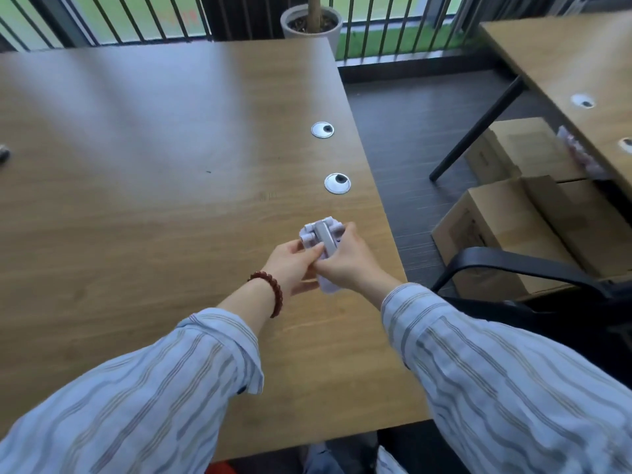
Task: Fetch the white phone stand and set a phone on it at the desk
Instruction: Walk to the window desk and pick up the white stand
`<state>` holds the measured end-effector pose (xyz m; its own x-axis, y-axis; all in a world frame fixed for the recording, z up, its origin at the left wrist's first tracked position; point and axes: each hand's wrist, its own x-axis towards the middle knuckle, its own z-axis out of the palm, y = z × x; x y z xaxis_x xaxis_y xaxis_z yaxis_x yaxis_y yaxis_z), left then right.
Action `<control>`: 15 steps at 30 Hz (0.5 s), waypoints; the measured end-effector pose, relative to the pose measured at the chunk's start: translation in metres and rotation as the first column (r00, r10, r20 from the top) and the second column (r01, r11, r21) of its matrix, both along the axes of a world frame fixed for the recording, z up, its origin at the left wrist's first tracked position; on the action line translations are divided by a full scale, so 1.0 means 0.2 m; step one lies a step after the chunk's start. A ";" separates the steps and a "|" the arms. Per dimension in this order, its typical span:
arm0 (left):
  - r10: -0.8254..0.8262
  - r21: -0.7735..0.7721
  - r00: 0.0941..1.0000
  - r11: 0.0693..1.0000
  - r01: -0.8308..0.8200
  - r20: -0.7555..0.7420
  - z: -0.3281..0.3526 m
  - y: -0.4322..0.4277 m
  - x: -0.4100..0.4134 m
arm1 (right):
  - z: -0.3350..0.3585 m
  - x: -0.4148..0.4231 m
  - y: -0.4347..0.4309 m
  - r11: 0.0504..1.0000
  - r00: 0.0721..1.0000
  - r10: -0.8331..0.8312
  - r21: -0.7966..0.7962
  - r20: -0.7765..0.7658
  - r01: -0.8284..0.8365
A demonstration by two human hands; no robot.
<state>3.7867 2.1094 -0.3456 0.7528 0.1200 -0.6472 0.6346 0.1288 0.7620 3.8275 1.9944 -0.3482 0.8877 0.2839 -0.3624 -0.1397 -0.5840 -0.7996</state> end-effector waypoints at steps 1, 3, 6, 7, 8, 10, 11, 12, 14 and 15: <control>0.007 0.003 1.000 1.000 -0.007 0.028 0.04 0.00 0.01 | 0.03 0.01 0.00 1.000 1.000 0.003 0.021 -0.007 -0.003; 0.012 0.018 0.997 1.000 -0.013 0.073 0.11 0.01 0.02 | 0.11 0.03 0.00 0.996 0.999 0.017 0.083 -0.027 -0.015; 0.004 0.063 0.990 0.998 -0.013 0.143 0.22 -0.01 0.04 | 0.24 0.02 -0.07 0.989 0.999 0.028 0.143 -0.039 -0.023; -0.008 0.080 0.987 0.997 -0.005 0.162 0.26 -0.03 0.05 | 0.29 0.02 -0.10 0.986 0.999 0.032 0.165 -0.031 -0.026; -0.029 0.093 0.983 0.996 0.012 0.181 0.30 -0.06 0.07 | 0.34 0.02 -0.14 0.982 1.000 0.024 0.188 -0.012 -0.021; -0.102 0.120 0.968 0.990 0.076 0.228 0.39 -0.14 0.12 | 0.43 0.01 -0.25 0.977 0.999 -0.041 0.212 0.032 0.033; -0.142 0.137 0.958 0.984 0.110 0.249 0.44 -0.20 0.14 | 0.47 0.01 -0.31 0.974 0.995 -0.084 0.217 0.052 0.070; -0.179 0.153 0.946 0.978 0.141 0.270 0.49 -0.27 0.17 | 0.51 0.00 -0.39 0.969 0.990 -0.123 0.225 0.069 0.104; -0.248 0.176 0.920 0.964 0.202 0.303 0.59 -0.44 0.20 | 0.59 -0.02 -0.56 0.955 0.973 -0.211 0.234 0.092 0.185; -0.278 0.185 0.907 0.956 0.229 0.316 0.63 -0.54 0.21 | 0.64 -0.04 -0.65 0.945 0.961 -0.254 0.238 0.107 0.224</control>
<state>3.8277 2.0013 -0.2188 0.9392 -0.0331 -0.3419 0.3354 -0.1260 0.9336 3.8187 1.8635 -0.2208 0.9752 0.1170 -0.1876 -0.1358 -0.3526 -0.9259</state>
